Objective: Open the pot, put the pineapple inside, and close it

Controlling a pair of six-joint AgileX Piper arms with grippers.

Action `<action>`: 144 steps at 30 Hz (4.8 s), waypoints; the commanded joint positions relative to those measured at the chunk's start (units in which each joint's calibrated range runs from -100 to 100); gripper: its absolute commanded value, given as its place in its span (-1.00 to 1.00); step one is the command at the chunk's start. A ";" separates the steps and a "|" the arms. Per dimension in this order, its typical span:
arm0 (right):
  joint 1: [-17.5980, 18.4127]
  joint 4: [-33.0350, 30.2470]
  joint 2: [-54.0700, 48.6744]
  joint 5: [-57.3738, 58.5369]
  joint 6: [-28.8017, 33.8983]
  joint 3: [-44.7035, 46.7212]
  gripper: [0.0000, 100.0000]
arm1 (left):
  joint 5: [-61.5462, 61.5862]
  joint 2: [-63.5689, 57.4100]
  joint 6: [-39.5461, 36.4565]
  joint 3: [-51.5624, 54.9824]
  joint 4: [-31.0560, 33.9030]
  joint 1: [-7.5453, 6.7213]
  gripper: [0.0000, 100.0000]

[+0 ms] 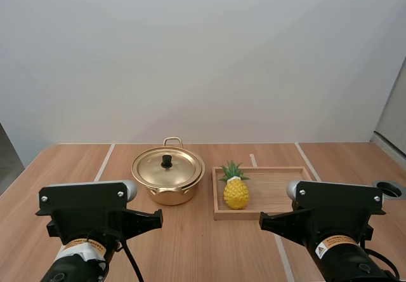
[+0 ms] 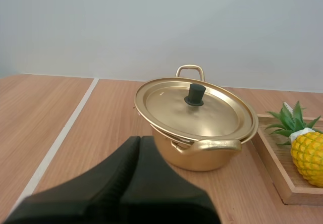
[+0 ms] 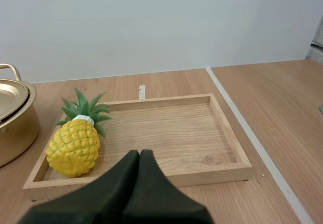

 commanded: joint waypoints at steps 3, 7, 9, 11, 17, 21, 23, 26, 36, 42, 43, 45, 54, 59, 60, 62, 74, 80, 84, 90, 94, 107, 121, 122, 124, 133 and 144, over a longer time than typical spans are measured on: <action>0.14 0.00 -0.42 0.06 -0.41 0.00 -1.00 | -0.09 -0.42 -0.36 0.00 0.00 0.00 -1.00; 0.14 0.00 -0.42 0.06 -0.41 0.00 -1.00 | -0.09 -0.42 -0.36 0.00 0.00 0.00 -1.00; 0.14 0.00 -0.42 0.06 -0.41 0.00 -1.00 | -0.09 -0.42 -0.36 0.00 0.00 0.00 -1.00; 0.14 0.00 -0.42 0.06 -0.41 0.00 -1.00 | -0.09 -0.42 -0.36 0.00 0.00 0.00 -1.00; 0.14 0.00 -0.42 0.06 -0.41 0.00 -1.00 | -0.09 -0.42 -0.36 0.00 0.00 0.00 -1.00; 0.14 0.00 -0.42 0.06 -0.41 0.00 -1.00 | -0.09 -0.42 -0.36 0.00 0.00 0.00 -1.00; 0.14 0.00 -0.42 0.06 -0.41 0.00 -1.00 | -0.09 -0.42 -0.36 0.00 0.00 0.00 -1.00; 0.14 0.00 -0.42 0.06 -0.41 0.00 -1.00 | -0.09 -0.42 -0.36 0.00 0.00 0.00 -1.00; 0.14 0.00 -0.42 0.06 -0.41 0.00 -1.00 | -0.09 -0.42 -0.36 0.00 0.00 0.00 -1.00; 0.14 0.00 -0.42 0.06 -0.41 0.00 -1.00 | -0.09 -0.42 -0.36 0.00 0.00 0.00 -1.00; 0.14 0.00 -0.42 0.06 -0.41 0.00 -1.00 | -0.09 -0.42 -0.36 0.00 0.00 0.00 -1.00; 0.14 0.00 -0.42 0.06 -0.41 0.00 -1.00 | -0.09 -0.42 -0.36 0.00 0.00 0.00 -1.00; 0.14 0.00 -0.42 0.06 -0.41 0.00 -1.00 | -0.09 -0.42 -0.36 0.00 0.00 0.00 -1.00; 0.14 0.00 -0.42 0.06 -0.41 0.00 -1.00 | -0.09 -0.42 -0.36 0.00 0.00 0.00 -1.00; 0.14 0.00 -0.42 0.06 -0.41 0.00 -1.00 | -0.09 -0.42 -0.36 0.00 0.00 0.00 -1.00; 0.14 0.00 -0.42 0.06 -0.41 0.00 -1.00 | -0.09 -0.42 -0.36 0.00 0.00 0.00 -1.00; 0.14 0.00 -0.42 0.06 -0.41 0.00 -1.00 | -0.09 -0.42 -0.36 0.00 0.00 0.00 -1.00; 0.14 1.42 -0.42 -0.17 -0.32 0.00 -1.00 | -0.09 -0.42 -0.36 0.00 0.00 0.00 -1.00; 0.14 5.36 -0.42 -0.17 -0.32 0.00 -1.00 | -0.09 -0.42 -0.36 0.00 0.00 0.00 -1.00; 0.14 3.58 -0.42 0.02 -0.32 0.00 -1.00 | -0.09 -0.42 -0.36 0.00 0.00 0.00 -1.00; 0.14 1.92 -0.42 0.02 -0.32 0.00 -1.00 | -0.09 -0.42 -0.36 0.00 0.00 0.00 -1.00; 0.14 -1.52 -0.42 0.22 -0.32 0.00 -1.00 | 2.27 -0.42 -3.06 0.00 0.00 0.23 -0.94; 0.14 -1.39 -0.42 0.22 -0.05 0.00 -1.00 | -1.87 -0.42 -4.01 0.00 8.26 1.73 1.00; 0.14 -1.35 -0.42 0.22 0.42 0.00 -1.00 | -2.82 -0.42 -3.98 0.00 11.26 1.73 1.00; 0.14 -1.35 -0.42 0.62 2.37 0.00 -1.00 | -3.21 -0.42 -4.09 0.00 14.49 1.73 1.00; 0.06 -1.62 -0.42 1.46 4.13 0.00 -1.00 | -4.00 -0.42 -4.09 0.00 12.68 1.57 1.00; 0.22 -20.29 -0.42 14.20 4.13 0.00 -1.00 | -7.18 -0.42 -4.34 0.00 12.33 1.57 1.00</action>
